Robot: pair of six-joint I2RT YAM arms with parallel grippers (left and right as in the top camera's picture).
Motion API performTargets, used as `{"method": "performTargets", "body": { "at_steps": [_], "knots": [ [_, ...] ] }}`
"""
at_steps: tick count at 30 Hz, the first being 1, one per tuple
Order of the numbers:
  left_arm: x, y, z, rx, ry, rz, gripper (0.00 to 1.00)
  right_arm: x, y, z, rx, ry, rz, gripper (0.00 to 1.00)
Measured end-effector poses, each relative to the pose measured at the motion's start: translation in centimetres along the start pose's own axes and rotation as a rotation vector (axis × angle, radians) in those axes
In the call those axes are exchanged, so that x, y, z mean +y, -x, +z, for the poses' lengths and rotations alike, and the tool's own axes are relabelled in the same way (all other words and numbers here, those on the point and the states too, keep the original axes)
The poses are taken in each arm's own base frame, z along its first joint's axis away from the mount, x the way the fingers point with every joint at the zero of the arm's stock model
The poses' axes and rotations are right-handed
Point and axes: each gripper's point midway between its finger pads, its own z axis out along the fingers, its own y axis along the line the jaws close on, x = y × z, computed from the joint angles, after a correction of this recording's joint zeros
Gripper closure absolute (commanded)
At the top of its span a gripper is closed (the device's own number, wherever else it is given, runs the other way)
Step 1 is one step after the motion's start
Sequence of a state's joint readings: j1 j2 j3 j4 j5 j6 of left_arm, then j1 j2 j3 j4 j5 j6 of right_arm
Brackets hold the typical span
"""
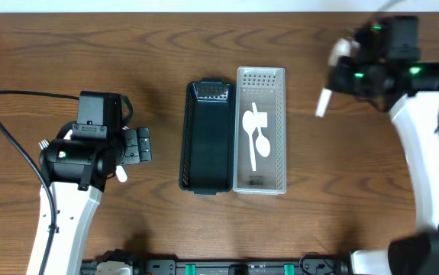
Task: Pack container
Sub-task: 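Lower the third spoon into the clear basket and open the gripper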
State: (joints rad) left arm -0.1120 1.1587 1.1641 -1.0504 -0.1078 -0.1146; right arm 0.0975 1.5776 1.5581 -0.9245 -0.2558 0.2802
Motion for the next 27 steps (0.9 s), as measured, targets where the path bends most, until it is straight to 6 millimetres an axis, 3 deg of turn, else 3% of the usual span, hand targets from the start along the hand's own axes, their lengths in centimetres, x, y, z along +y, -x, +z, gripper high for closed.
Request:
{"method": "performTargets", "body": {
  "at_steps": [2,4,10,13,17,19,24,27],
  "knots": [
    [0.0,0.0,0.0,0.000,0.000,0.000,0.02,3.4,-1.2,0.1,0.020,0.047,-0.044,0.98],
    [0.0,0.0,0.0,0.000,0.000,0.000,0.02,5.1,-2.5,1.4,0.064,0.059,-0.070,0.97],
    [0.0,0.0,0.0,0.000,0.000,0.000,0.02,7.8,-8.3,8.5,0.272,0.017,-0.143,0.97],
    [0.0,0.0,0.0,0.000,0.000,0.000,0.02,7.7,-11.4,12.0,0.374,-0.032,-0.164,0.96],
    [0.0,0.0,0.0,0.000,0.000,0.000,0.02,6.1,-14.8,15.9,0.494,-0.100,-0.164,0.92],
    [0.0,0.0,0.0,0.000,0.000,0.000,0.02,4.9,-16.3,17.4,0.543,-0.134,-0.155,0.76],
    [0.0,0.0,0.0,0.000,0.000,0.000,0.02,4.3,-16.7,17.9,0.560,-0.147,-0.163,0.60],
    [0.0,0.0,0.0,0.000,0.000,0.000,0.02,4.2,-16.2,17.2,0.574,-0.146,-0.185,0.56]
  ]
}}
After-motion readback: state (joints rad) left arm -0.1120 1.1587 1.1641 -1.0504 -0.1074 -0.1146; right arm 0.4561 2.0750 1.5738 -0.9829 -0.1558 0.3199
